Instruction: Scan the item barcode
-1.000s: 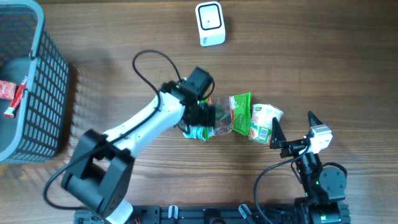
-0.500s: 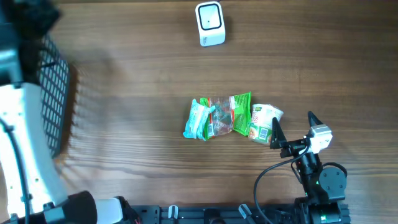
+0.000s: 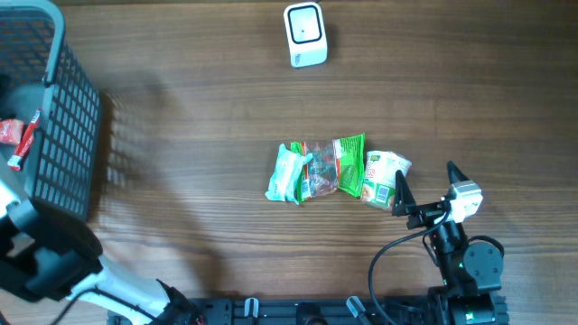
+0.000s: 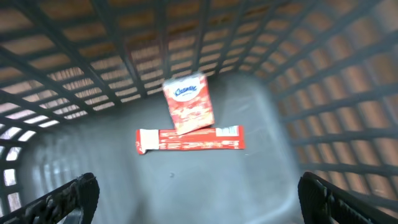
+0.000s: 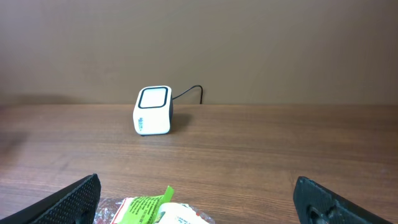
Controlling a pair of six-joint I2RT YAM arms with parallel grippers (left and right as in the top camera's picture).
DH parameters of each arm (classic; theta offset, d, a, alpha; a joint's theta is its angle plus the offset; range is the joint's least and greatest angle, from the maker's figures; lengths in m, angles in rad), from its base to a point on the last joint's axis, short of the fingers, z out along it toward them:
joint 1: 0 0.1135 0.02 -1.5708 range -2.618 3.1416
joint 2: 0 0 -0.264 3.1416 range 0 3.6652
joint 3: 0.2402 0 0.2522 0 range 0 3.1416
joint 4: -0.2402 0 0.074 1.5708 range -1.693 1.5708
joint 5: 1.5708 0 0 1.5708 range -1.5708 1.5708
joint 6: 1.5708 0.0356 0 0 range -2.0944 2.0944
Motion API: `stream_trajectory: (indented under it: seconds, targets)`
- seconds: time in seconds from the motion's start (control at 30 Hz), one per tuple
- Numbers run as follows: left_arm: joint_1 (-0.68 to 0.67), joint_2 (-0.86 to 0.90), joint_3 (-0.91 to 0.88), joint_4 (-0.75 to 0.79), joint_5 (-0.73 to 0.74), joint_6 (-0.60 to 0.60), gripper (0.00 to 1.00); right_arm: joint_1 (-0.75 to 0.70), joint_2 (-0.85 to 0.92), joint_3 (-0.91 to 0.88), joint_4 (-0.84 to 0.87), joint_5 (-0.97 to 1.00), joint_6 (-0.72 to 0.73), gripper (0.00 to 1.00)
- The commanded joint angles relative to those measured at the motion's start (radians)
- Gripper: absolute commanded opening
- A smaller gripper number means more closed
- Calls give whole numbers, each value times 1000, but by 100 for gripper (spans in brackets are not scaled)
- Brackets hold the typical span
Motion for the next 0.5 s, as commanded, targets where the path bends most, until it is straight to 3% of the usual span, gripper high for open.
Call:
stream_trajectory:
  seconds: [0.0,0.47]
  targets:
    - [9,89,5,26,-7,10,100,-3,-3,-1,4,9,6,100]
    - [9,354,5,248,-32,9,100,-3,-3,-1,4,9,6,100]
